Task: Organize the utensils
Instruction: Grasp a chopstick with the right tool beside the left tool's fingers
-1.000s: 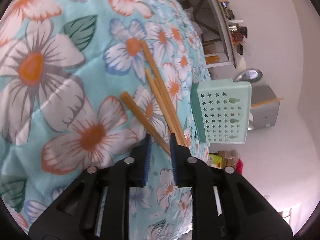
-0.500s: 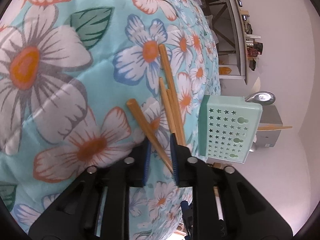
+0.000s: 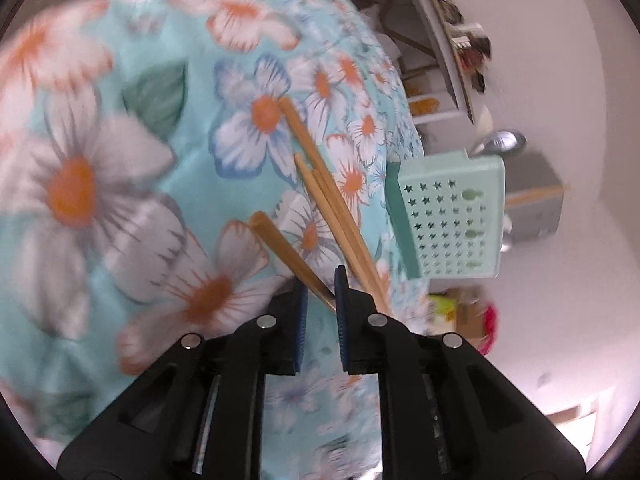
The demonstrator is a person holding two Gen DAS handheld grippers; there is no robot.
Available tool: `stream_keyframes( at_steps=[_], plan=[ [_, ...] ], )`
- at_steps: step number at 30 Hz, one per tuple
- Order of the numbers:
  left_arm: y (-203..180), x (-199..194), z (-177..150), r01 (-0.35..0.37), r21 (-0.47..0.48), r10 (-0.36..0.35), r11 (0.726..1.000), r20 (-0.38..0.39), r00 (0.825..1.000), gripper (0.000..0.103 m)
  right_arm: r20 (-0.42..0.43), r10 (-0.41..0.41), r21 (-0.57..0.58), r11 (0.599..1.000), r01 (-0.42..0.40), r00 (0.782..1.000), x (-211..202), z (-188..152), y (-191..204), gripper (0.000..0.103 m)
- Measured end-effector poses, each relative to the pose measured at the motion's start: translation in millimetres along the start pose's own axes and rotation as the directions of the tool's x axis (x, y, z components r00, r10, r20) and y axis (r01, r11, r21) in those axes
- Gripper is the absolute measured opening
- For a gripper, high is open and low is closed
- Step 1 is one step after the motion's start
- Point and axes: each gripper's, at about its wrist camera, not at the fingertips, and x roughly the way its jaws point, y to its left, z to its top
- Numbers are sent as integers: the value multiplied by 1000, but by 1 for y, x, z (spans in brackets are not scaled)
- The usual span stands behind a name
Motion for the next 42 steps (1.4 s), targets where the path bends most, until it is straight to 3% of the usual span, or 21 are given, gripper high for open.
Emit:
stream_keyframes(
  at_steps=[3,8,12,17,20,27,34,42],
  plan=[
    [-8,-14,0,-53,132,47,990,48,998,14,12,25,-26,999,-25,1000,0,7,8,61],
    [-20,-31,-7,-140,329,93,934,155,984,17,-9,124,-120,985,-124,992,11,26,36,57],
    [-14,-34,-10,-139,370,76,919,179,981,18,-53,234,-237,941,-240,971,30,47,74,51],
    [-2,-35,-12,-98,368,32,925,183,983,18,-166,270,-412,855,-316,948,68,66,121,38],
    [2,-34,-16,-88,379,15,921,191,982,19,-252,251,-503,791,-348,935,96,69,146,29],
    [7,-35,-17,-71,393,-9,917,198,980,19,-393,147,-658,644,-390,908,152,59,188,22],
    [8,-36,-18,-60,401,-22,914,196,980,19,-422,58,-732,567,-378,905,184,52,208,21],
    [9,-36,-19,-64,402,-18,913,197,980,20,-416,20,-760,542,-360,909,193,48,212,9]
  ],
)
